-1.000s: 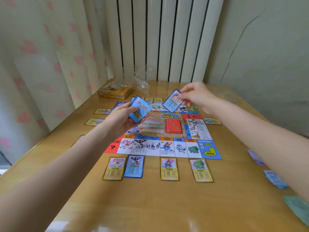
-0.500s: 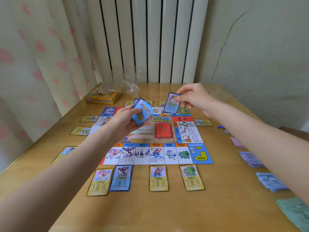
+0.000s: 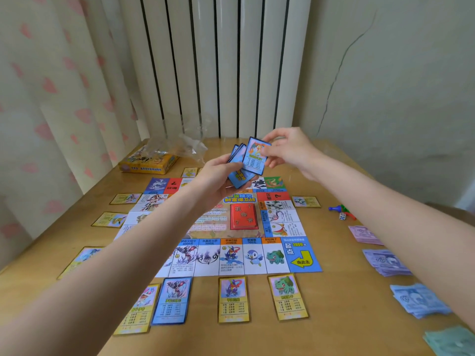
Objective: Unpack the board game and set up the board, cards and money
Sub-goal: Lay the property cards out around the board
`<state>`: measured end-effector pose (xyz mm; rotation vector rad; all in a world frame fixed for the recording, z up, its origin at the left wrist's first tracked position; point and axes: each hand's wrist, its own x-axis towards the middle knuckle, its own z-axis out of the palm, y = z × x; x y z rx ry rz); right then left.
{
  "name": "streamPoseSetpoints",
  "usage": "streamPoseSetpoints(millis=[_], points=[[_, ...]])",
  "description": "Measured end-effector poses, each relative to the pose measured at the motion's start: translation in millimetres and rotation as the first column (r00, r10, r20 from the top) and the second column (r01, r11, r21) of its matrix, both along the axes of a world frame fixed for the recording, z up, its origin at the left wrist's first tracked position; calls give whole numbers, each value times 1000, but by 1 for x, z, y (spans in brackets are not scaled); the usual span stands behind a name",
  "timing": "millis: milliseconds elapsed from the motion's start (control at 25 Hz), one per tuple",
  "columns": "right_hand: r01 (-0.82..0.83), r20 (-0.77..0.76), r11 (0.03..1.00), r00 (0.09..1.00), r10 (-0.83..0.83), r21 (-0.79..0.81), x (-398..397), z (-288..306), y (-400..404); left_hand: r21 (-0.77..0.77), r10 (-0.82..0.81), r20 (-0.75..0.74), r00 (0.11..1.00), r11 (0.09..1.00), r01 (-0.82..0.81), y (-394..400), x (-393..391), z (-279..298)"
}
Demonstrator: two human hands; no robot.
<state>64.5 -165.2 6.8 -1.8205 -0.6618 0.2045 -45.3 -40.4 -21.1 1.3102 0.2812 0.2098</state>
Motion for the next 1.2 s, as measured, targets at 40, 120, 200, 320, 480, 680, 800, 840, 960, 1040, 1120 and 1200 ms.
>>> streamPoseSetpoints(millis=[40,120,200,320,480,680,800,840,960,1040,1120,1200], points=[[-13,-29,999,999,14,34,1,-1,-1,-7,7,2,1000,1000,-7,0,2,0],[-32,-115,993,992,46,118,3,-4,-4,-5,14,2,1000,1000,-14,1,6,-1],[-45,-158,990,985,65,130,7,-8,-7,2,10,-13,1000,1000,-10,2,7,-3],[-60,-132,995,989,71,83,12,-12,-10,33,3,-33,999,999,-2,1,11,-5],[-169,-20,984,986,168,-54,20,-16,-11,155,58,-21,998,986,-54,2,20,-8],[-196,262,832,890,373,-519,32,-8,-3,265,133,16,991,955,-133,5,34,-8],[-20,361,862,903,233,-507,54,-7,3,133,232,29,972,963,-234,16,42,-13],[60,362,892,924,120,-448,65,-10,4,105,259,12,966,960,-259,23,43,-16],[236,221,905,961,-164,-355,93,-32,12,88,306,-66,950,950,-300,42,47,-27],[308,107,882,951,-288,-356,108,-51,21,77,307,-84,948,951,-301,49,53,-31],[354,-10,877,926,-377,-324,119,-63,32,91,279,-85,957,958,-271,52,60,-34],[364,-139,896,903,-406,-254,128,-69,40,105,245,-81,966,966,-236,55,67,-38]])
